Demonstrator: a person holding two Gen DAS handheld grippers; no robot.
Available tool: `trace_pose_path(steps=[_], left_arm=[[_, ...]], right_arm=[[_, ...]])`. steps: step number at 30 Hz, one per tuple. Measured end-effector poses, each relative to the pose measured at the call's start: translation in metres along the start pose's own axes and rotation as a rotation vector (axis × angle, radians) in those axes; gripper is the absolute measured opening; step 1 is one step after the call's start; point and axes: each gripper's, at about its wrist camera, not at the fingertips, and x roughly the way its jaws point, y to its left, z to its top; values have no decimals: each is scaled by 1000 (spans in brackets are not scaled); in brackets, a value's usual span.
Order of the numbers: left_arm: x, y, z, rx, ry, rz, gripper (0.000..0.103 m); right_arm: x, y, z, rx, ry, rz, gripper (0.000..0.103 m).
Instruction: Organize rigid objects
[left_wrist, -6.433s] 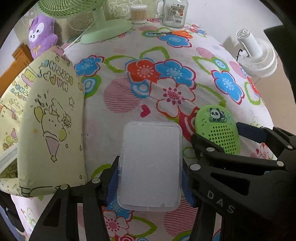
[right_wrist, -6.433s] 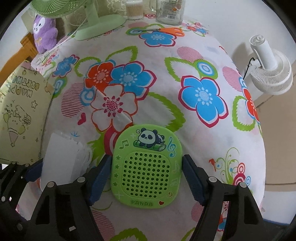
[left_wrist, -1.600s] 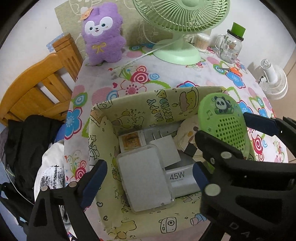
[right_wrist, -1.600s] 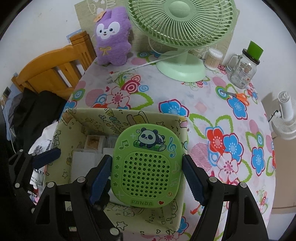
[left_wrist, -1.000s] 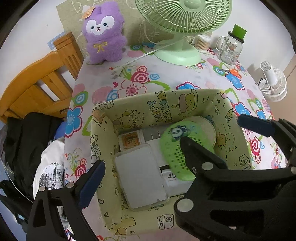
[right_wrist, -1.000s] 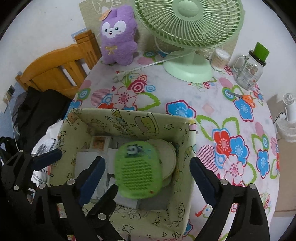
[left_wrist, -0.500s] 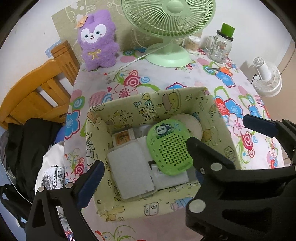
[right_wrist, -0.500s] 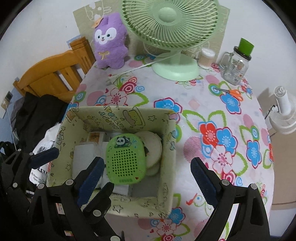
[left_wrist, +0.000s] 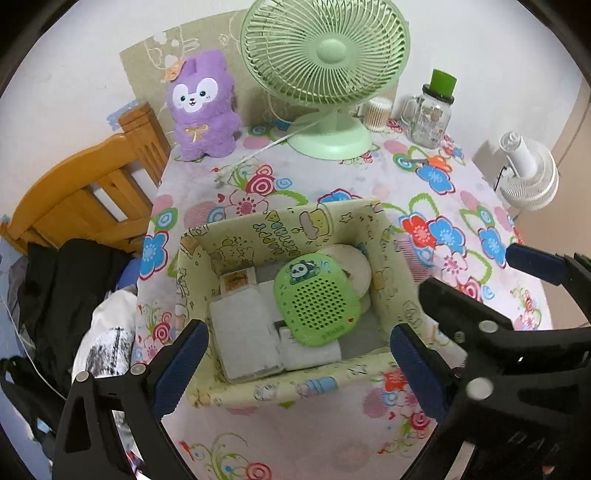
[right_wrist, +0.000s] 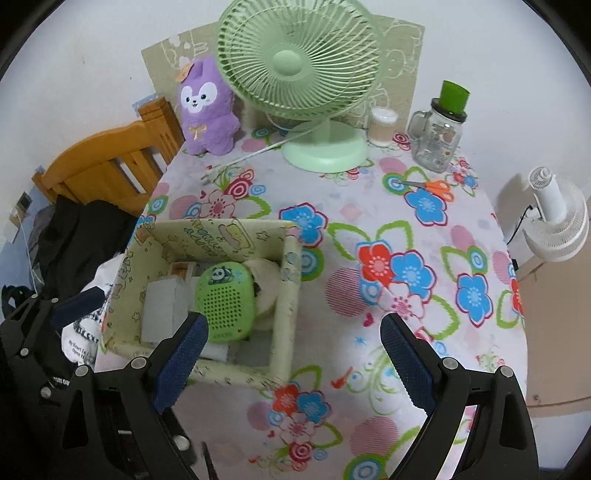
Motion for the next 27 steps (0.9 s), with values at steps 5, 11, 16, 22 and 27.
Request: trace_pose_path(steps=[5, 11, 16, 22, 27], left_arm=[[-14, -15, -1, -4, -24, 13, 100], [-29, -33, -1, -20, -39, 14, 100], [-39, -45, 1, -36, -42, -1, 100], [-58, -59, 5, -42, -65, 3, 100], [-76, -69, 6, -48, -96, -2, 100]], right_arm=[[-18, -22, -6, 3, -17, 2, 96], [-40, -50, -12, 12, -42, -5, 96], [-54, -72, -15, 24, -65, -16, 96], [-78, -97, -17, 56, -105, -36, 96], [-93, -107, -20, 74, -112, -50, 96]])
